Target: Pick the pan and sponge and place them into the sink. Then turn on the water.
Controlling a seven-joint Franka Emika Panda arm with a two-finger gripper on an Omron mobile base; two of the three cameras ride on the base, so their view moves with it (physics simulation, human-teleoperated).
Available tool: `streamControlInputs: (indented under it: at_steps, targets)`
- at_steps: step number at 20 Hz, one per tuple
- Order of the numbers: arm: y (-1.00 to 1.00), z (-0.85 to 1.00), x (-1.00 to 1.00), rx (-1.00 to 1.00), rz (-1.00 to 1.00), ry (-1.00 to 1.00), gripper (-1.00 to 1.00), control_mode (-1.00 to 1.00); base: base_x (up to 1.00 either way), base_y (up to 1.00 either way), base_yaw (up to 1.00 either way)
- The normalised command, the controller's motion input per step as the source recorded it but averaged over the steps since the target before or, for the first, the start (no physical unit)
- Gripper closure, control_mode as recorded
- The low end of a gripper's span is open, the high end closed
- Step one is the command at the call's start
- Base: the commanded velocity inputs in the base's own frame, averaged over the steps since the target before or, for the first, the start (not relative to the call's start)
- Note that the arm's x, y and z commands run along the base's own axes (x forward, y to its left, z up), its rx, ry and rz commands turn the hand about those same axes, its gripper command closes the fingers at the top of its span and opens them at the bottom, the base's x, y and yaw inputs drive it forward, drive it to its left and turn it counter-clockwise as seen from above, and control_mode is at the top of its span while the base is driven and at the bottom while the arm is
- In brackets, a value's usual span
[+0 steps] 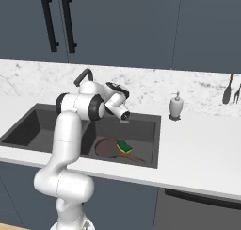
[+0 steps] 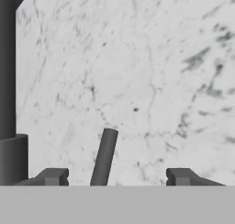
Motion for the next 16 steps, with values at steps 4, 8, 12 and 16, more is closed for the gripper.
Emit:
streamControlInputs:
  at_steps: [4, 8, 12, 16]
  targets:
    - [-0.06, -0.01, 0.0, 0.0, -0.03, 0.01, 1.0, -1.0, 0.0, 0.0, 0.0]
    - [-0.29, 0.0, 0.0, 0.0, -0.01, 0.08, 1.0, -1.0, 0.0, 0.0, 0.0]
    - [-0.44, 0.0, 0.0, 0.02, -0.02, 0.24, 1.0, -1.0, 0.0, 0.0, 0.0]
    - [-0.56, 0.0, 0.0, 0.05, -0.04, 0.33, 1.0, -1.0, 0.0, 0.0, 0.0]
